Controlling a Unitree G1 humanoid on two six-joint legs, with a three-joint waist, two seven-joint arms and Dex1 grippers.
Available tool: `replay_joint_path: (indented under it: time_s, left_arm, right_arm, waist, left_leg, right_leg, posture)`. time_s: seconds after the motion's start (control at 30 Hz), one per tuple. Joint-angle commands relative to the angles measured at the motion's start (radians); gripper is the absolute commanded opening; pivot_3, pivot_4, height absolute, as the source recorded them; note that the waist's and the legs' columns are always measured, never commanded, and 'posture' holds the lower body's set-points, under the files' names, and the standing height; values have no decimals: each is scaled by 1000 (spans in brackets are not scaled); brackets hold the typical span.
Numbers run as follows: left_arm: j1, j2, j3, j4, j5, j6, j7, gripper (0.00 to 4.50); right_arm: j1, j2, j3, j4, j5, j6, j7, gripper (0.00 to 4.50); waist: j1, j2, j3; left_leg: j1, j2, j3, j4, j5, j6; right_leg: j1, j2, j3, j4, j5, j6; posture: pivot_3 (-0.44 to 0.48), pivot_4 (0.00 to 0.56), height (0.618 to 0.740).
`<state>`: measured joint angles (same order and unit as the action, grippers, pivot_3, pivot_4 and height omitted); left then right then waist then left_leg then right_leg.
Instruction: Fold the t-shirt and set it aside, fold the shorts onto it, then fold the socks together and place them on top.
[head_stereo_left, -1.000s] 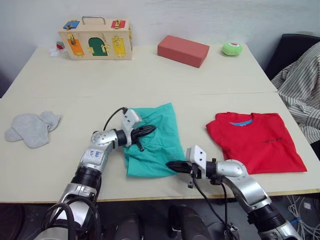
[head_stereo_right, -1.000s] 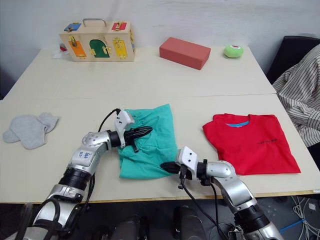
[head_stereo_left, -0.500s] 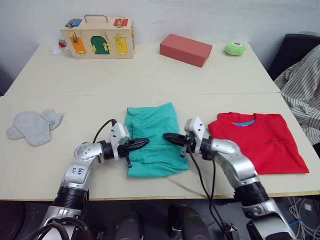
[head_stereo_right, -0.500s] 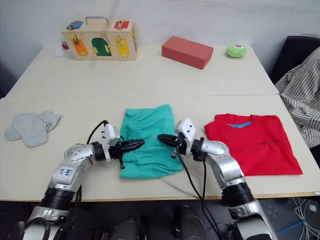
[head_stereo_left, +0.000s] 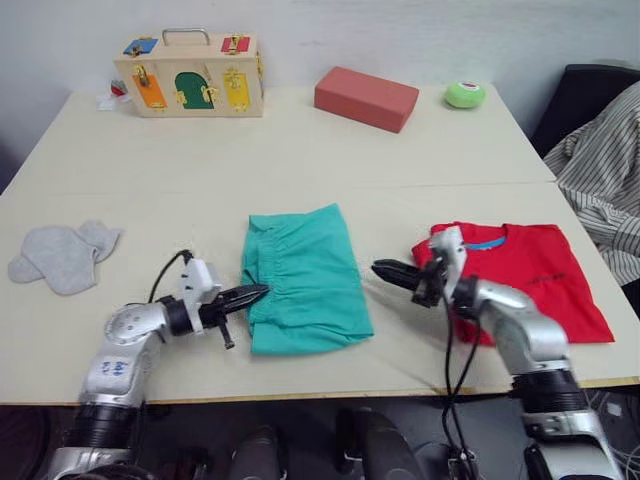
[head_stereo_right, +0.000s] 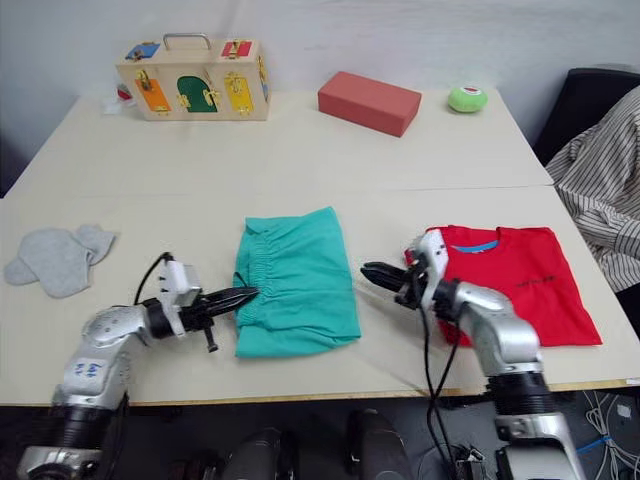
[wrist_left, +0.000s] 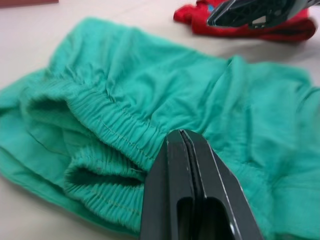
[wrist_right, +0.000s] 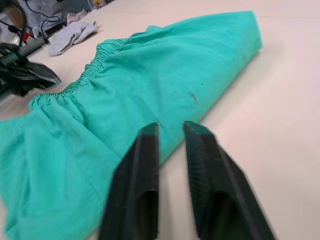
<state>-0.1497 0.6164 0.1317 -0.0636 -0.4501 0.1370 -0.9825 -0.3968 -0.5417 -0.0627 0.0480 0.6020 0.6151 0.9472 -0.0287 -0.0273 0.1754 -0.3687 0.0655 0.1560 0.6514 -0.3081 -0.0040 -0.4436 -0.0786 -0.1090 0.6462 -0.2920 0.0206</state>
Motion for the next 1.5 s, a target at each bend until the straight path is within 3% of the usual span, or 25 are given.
replay_joint_path:
  time_s: [0.03, 0.17, 0.27, 0.4, 0.57, 0.67, 0.8, 1.03, 1.17, 1.37, 1.5]
  left_arm:
    - [19, 48, 79, -130, -83, 55, -6, 0]
    - [68, 65, 138, -167, -127, 83, -10, 0]
    - [97, 65, 116, -167, -113, 74, -29, 0]
    - [97, 53, 83, -164, -95, 57, -37, 0]
    - [93, 26, 62, -134, -91, 44, -38, 0]
    - [82, 23, 55, -120, -88, 44, -42, 0]
    - [78, 17, 53, -106, -85, 46, -33, 0]
    - [97, -25, 46, -126, -65, 29, 13, 0]
    - [147, -50, 62, -162, -83, 48, 50, 0]
    - [35, -53, 41, -93, -66, 53, 45, 0]
    - [-28, -61, 1, -73, -56, 60, 22, 0]
  right_arm:
    - [-53, -79, -38, -1, 100, 226, 28, 1966]
    - [-172, -163, 88, 98, 108, 506, 101, 3368]
    - [-277, -70, 139, 190, 106, 607, 72, 4417]
    - [-386, 32, 208, 297, 52, 666, 39, 4465]
    - [-479, 182, 227, 467, -15, 604, -2, 4465]
    - [-519, 269, 200, 552, -37, 555, -23, 3866]
    - [-540, 333, 171, 613, -70, 498, -53, 2550]
    - [-462, 288, 153, 484, -50, 503, 2, 117]
    - [-421, 249, 188, 403, -79, 479, 13, 19]
    - [-462, 196, 187, 373, -106, 438, 20, 19]
    - [-411, -33, 250, 121, -93, 459, 166, 19]
  waist:
    - [1, 1, 0]
    - [-5, 4, 2]
    - [-10, 4, 2]
    - [-14, 4, 3]
    - [-18, 1, 1]
    - [-30, 1, 1]
    - [-34, 1, 1]
    - [-28, -1, 0]
    - [-25, 0, 0]
    - [-2, 0, 0]
    - [6, 5, 3]
  left_leg:
    - [0, 0, 0, 0, 0, 0]
    - [0, 0, 1, 0, -1, 2]
    - [0, 0, 0, -1, -1, 1]
    - [-1, 0, 0, 0, 1, -1]
    - [-1, 0, 1, 1, 1, -1]
    - [-1, 0, 1, 0, 1, -1]
    - [0, 1, 1, -1, 3, -5]
    - [0, 0, 1, 0, 3, -5]
    - [0, 0, 0, -1, 3, -5]
    - [-2, -1, 0, 1, 1, 1]
    - [-5, -2, 0, 0, 2, 1]
  right_leg:
    - [0, 0, 0, 0, 0, 0]
    - [0, 0, 1, -1, 0, 0]
    - [0, 1, 0, -1, 0, -1]
    - [-1, 1, -1, 0, 0, -1]
    - [-1, 1, 0, 0, 0, -1]
    - [0, 1, 0, 1, 0, -2]
    - [-1, 1, 0, 1, 0, -2]
    - [0, 0, 0, 0, 1, -2]
    - [0, 0, 0, 0, 1, -2]
    - [0, -1, -1, -2, 3, -2]
    - [-1, -1, -1, -4, 3, -2]
  posture:
    - [0, 150, 740]
    - [0, 150, 740]
    - [0, 150, 740]
    - [0, 150, 740]
    - [0, 150, 740]
    - [0, 150, 740]
    - [0, 150, 740]
    - [0, 150, 740]
    - [0, 150, 740]
    - [0, 150, 740]
    - [0, 150, 740]
